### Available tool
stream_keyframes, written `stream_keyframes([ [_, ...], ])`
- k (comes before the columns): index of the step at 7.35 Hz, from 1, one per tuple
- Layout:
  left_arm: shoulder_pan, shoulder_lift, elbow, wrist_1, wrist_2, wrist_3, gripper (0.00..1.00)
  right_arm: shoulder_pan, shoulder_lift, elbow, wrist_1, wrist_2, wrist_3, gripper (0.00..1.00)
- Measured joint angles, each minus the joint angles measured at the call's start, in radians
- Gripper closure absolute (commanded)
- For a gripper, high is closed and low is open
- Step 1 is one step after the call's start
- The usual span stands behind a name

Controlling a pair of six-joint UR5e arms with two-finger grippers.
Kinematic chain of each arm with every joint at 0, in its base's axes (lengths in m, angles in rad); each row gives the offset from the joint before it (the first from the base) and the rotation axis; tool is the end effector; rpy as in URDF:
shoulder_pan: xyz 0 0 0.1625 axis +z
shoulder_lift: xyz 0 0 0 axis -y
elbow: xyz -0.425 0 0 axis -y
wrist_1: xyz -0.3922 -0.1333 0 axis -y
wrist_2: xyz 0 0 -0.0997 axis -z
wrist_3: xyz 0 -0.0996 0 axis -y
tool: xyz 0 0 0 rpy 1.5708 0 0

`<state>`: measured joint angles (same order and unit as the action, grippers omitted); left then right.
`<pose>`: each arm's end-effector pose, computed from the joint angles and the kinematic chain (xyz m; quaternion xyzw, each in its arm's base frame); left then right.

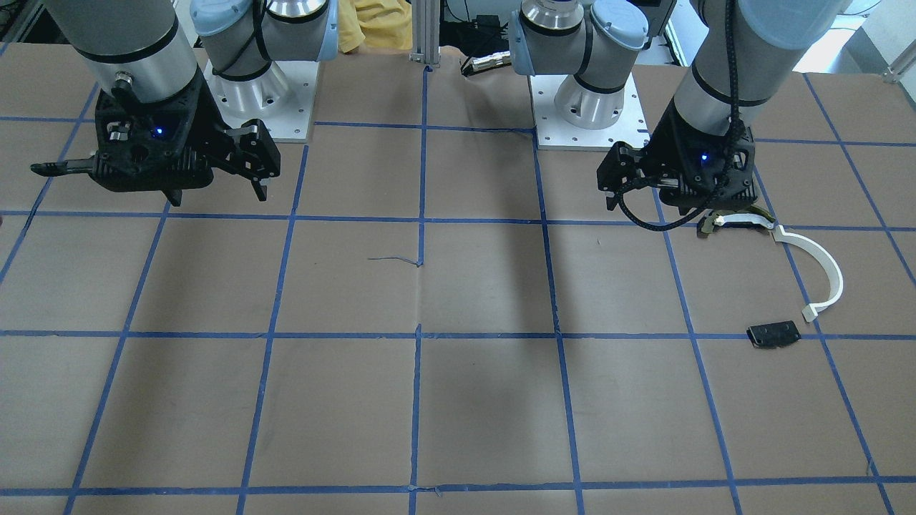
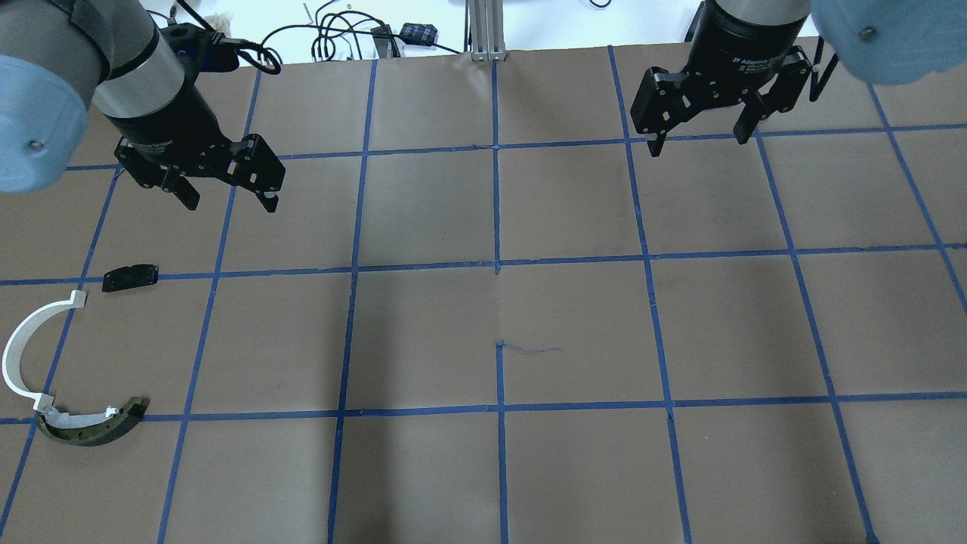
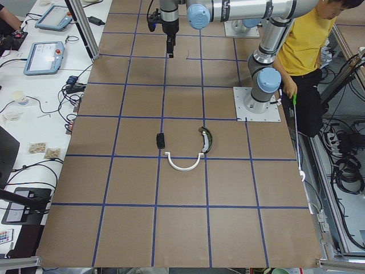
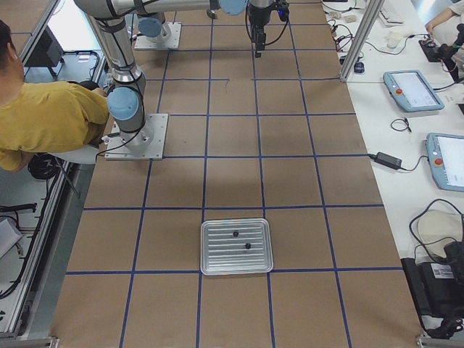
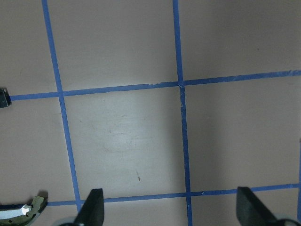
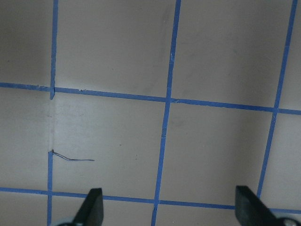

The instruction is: Place bearing gear from tray to pile

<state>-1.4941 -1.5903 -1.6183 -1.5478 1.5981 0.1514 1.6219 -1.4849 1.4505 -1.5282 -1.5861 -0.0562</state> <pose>-0.0923 -0.5034 0.4573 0.0376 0.9990 0.0234 0.0111 0.1585 -0.5199 0.4990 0.0537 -0.9985 -0.0041 0.0076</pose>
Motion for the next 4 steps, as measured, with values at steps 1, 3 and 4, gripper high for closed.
stream_keyframes([
  [1, 0.000, 0.000, 0.000, 0.000, 0.000, 0.000, 0.00, -0.001, 0.000, 0.003, -0.003, 0.002, 0.001, 0.00],
  [3, 0.000, 0.000, 0.000, 0.000, 0.001, 0.000, 0.00, -0.051, -0.002, 0.001, -0.007, 0.001, -0.050, 0.00],
  [4, 0.000, 0.000, 0.000, 0.000, 0.002, 0.000, 0.00, -0.113, -0.010, 0.000, -0.009, -0.001, -0.131, 0.00],
])
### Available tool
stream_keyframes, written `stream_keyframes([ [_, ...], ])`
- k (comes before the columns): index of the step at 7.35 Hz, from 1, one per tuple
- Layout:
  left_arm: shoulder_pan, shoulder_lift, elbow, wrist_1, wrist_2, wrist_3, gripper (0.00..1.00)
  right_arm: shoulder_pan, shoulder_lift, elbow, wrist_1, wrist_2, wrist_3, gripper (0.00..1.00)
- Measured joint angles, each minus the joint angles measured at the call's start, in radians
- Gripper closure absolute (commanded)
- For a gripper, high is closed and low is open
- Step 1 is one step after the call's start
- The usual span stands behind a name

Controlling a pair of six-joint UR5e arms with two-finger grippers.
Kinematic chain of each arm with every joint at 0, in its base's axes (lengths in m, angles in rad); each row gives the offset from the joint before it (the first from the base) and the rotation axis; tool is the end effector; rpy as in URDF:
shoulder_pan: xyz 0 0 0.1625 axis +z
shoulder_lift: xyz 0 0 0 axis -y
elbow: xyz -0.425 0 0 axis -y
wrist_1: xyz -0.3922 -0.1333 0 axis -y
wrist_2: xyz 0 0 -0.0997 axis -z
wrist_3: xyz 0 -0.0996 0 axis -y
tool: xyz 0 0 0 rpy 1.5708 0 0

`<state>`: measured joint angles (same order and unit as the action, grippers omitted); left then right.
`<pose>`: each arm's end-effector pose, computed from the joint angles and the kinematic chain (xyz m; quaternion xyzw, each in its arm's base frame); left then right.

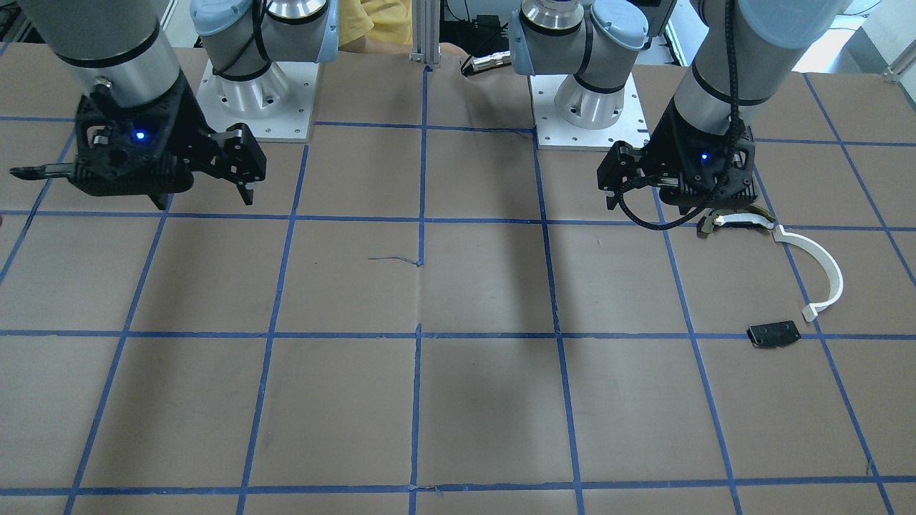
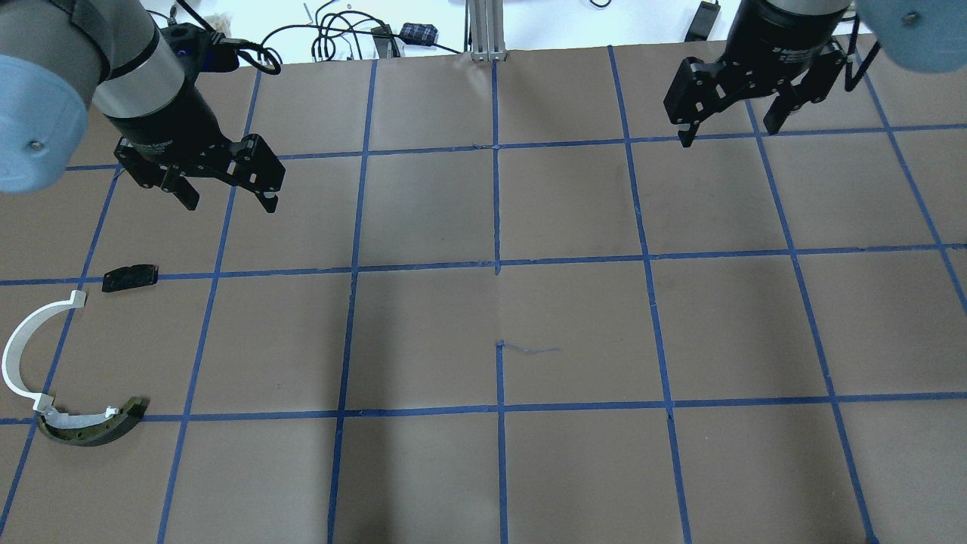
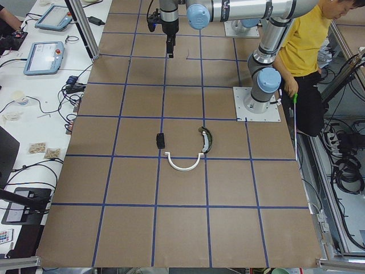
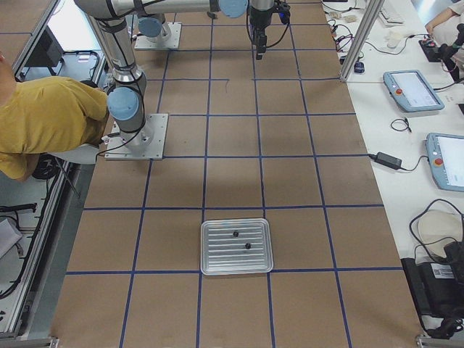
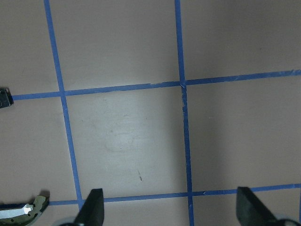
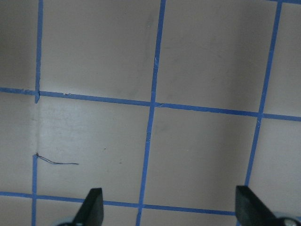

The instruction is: Place bearing gear from tray to pile

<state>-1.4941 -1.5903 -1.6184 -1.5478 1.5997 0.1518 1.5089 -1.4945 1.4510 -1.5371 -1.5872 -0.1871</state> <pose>-0.0921 -0.5034 0.4573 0.0378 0.9989 0.0236 0.0118 0.0989 -0.5320 0.5047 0.0625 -0.9980 0.0038 0.0087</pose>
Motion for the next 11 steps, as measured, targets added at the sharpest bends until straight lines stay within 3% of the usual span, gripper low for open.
stream_keyframes([
  [4, 0.000, -0.001, 0.000, -0.001, 0.001, 0.000, 0.00, -0.482, 0.027, 0.027, -0.034, -0.009, -0.501, 0.00],
  [6, 0.000, -0.001, 0.000, 0.000, 0.001, 0.000, 0.00, -0.685, 0.145, 0.061, -0.190, 0.001, -0.736, 0.00],
  [9, 0.000, -0.001, 0.000, 0.001, 0.000, 0.000, 0.00, -0.840, 0.324, 0.134, -0.441, 0.006, -0.900, 0.01],
  [11, 0.000, 0.000, 0.000, 0.000, 0.000, -0.001, 0.00, -0.872, 0.420, 0.140, -0.573, 0.010, -0.960, 0.02],
])
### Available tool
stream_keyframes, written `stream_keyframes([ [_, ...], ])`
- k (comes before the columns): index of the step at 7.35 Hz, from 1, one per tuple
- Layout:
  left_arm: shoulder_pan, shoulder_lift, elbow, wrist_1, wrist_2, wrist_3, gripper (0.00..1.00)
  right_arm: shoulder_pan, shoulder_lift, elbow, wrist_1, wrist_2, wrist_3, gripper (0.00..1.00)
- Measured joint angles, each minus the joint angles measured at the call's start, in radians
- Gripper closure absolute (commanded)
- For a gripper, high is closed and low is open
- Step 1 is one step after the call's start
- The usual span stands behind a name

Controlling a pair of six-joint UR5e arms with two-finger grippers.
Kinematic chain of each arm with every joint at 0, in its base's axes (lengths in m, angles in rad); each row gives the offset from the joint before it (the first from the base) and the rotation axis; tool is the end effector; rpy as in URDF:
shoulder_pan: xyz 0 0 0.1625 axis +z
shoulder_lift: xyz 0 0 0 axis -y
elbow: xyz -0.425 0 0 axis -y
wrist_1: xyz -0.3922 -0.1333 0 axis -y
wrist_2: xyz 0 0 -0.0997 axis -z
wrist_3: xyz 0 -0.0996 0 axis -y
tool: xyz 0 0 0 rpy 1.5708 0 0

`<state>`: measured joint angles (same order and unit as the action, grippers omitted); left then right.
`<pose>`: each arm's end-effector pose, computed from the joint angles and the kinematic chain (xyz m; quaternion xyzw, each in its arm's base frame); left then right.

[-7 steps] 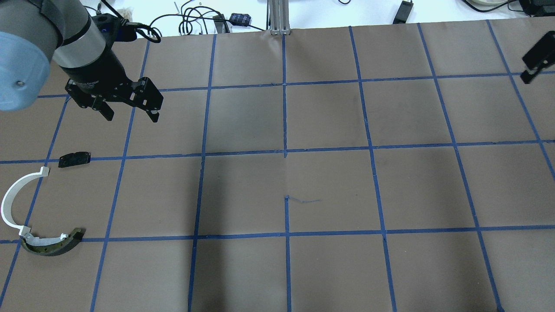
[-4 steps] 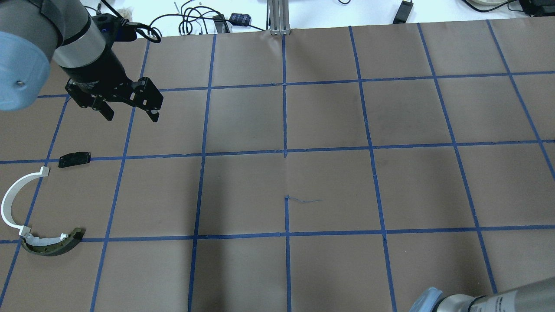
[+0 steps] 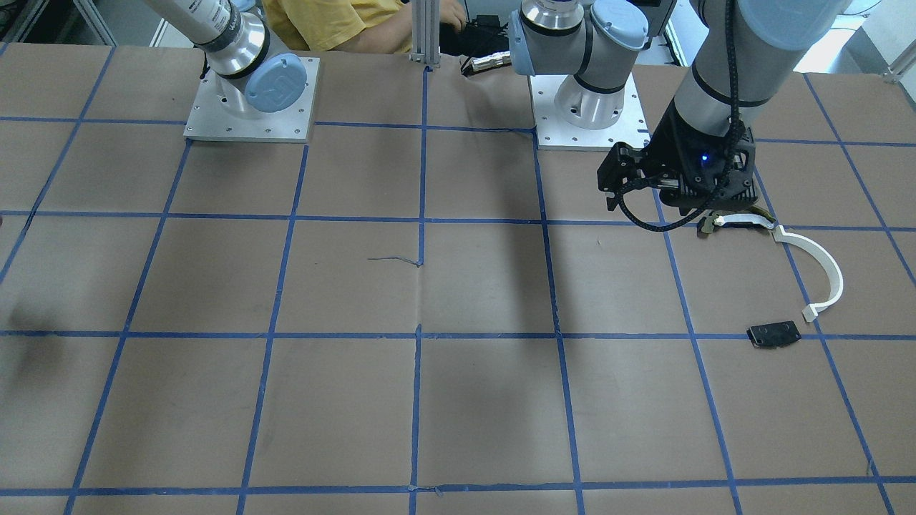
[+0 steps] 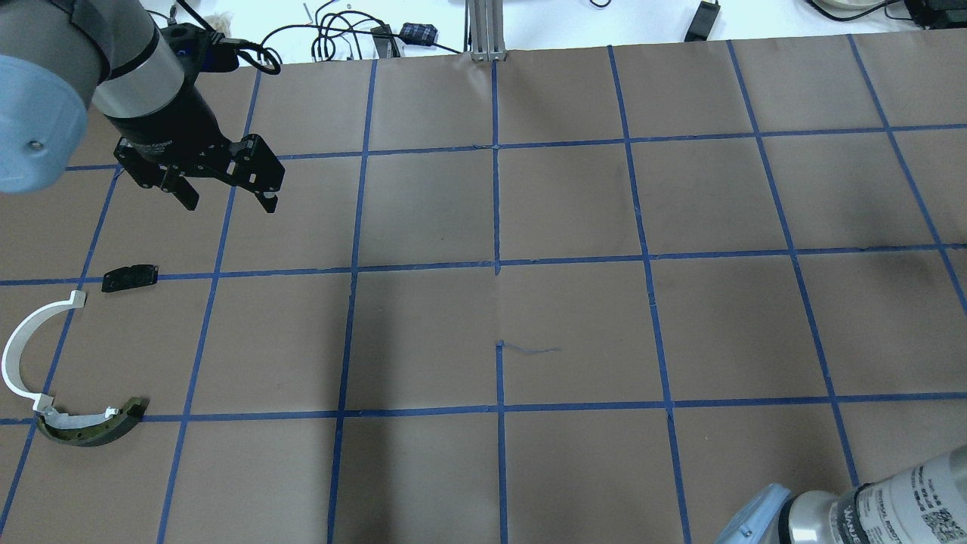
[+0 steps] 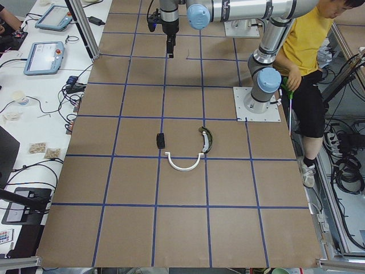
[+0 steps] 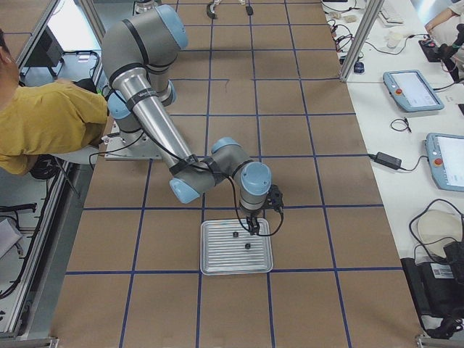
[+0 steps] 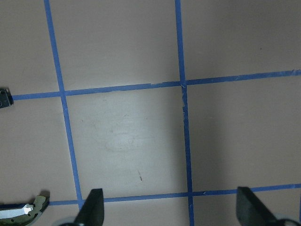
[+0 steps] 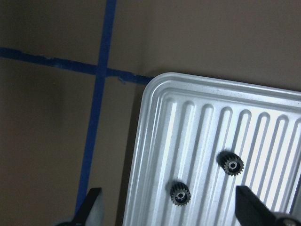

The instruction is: Place bearing gear from tray to pile

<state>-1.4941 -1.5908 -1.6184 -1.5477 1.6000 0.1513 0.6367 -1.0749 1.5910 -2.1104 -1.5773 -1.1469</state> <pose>-0.0921 -0.5035 0.4570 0.0376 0.9989 0.0238 0.0120 -0.4400 -0.4904 0.2455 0.1062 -0.9943 0.0031 0.0118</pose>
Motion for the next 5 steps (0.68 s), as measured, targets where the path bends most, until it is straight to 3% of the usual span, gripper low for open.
stream_keyframes([
  [3, 0.000, -0.001, 0.000, 0.001, 0.000, 0.001, 0.00, -0.014, 0.086, -0.039, -0.079, 0.001, -0.076, 0.06],
  [5, 0.000, 0.000, 0.000, 0.000, 0.000, 0.001, 0.00, -0.019, 0.133, -0.065, -0.083, -0.022, -0.089, 0.19],
])
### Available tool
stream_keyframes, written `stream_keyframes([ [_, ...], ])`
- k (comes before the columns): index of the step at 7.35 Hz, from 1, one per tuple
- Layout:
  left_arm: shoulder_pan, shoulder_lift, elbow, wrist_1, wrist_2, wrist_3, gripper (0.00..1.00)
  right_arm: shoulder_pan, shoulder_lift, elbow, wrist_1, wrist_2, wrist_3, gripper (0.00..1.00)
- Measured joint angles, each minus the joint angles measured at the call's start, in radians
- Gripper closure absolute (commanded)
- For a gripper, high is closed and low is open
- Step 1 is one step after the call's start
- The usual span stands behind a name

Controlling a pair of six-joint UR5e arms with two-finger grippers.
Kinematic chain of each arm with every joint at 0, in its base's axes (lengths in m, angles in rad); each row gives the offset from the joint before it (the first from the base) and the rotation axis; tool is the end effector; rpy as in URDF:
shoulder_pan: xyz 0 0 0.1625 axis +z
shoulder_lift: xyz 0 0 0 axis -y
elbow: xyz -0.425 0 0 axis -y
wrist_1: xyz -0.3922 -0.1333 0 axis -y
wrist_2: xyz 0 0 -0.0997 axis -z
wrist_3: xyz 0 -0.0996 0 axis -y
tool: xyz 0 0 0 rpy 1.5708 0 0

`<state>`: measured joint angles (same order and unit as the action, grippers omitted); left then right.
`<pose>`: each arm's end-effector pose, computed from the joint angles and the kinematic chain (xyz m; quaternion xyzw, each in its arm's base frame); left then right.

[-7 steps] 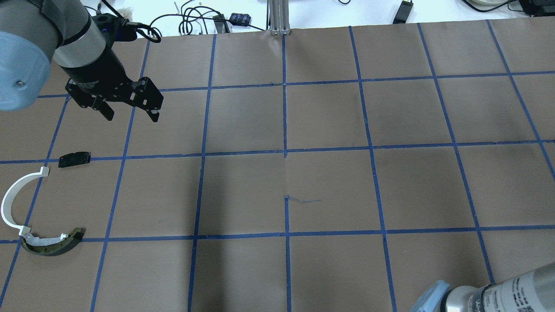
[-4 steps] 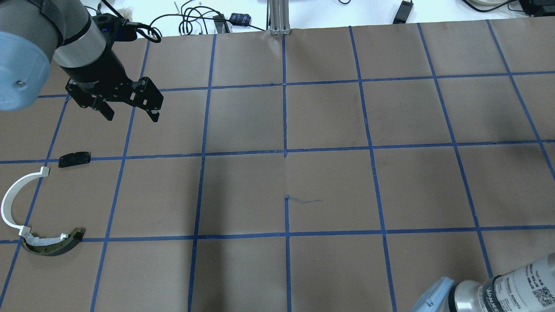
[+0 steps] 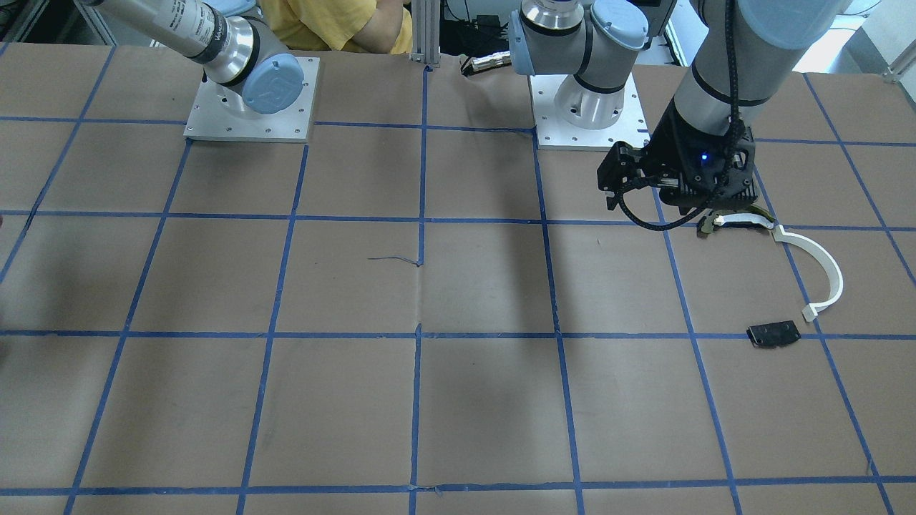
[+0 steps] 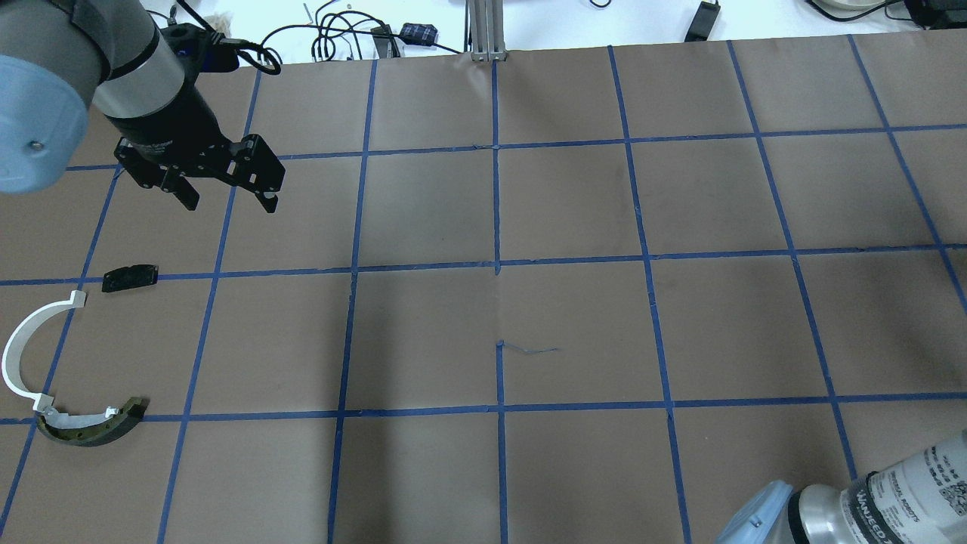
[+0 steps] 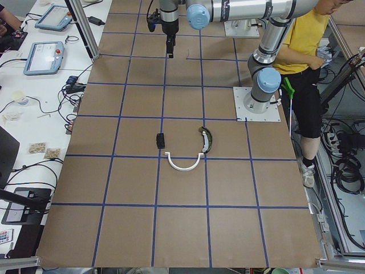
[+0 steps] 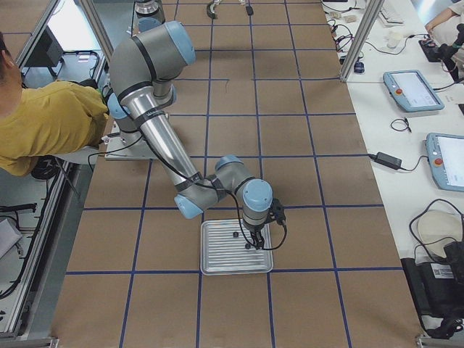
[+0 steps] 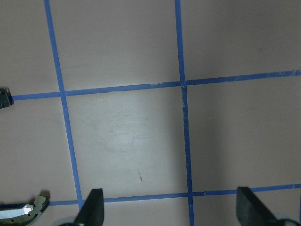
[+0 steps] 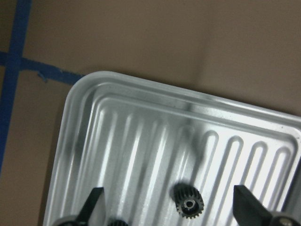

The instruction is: Place bearing gear from tray to pile

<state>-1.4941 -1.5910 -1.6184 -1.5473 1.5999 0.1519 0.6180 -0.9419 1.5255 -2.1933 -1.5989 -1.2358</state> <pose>-0.0921 -0.5036 0.4570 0.0379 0.9989 0.0237 0.0119 -0.4793 -0.5008 0.1945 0.1407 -0.9898 -0.0036 0.0237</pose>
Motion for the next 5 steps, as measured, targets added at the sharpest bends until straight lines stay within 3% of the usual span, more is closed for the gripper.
stream_keyframes([
  [2, 0.000, 0.000, 0.000, 0.000, 0.000, 0.000, 0.00, -0.001, 0.019, -0.006, 0.001, -0.027, 0.004, 0.33],
  [5, 0.000, 0.000, 0.000, 0.000, 0.001, 0.000, 0.00, -0.001, 0.035, -0.026, 0.000, -0.037, 0.006, 0.33],
])
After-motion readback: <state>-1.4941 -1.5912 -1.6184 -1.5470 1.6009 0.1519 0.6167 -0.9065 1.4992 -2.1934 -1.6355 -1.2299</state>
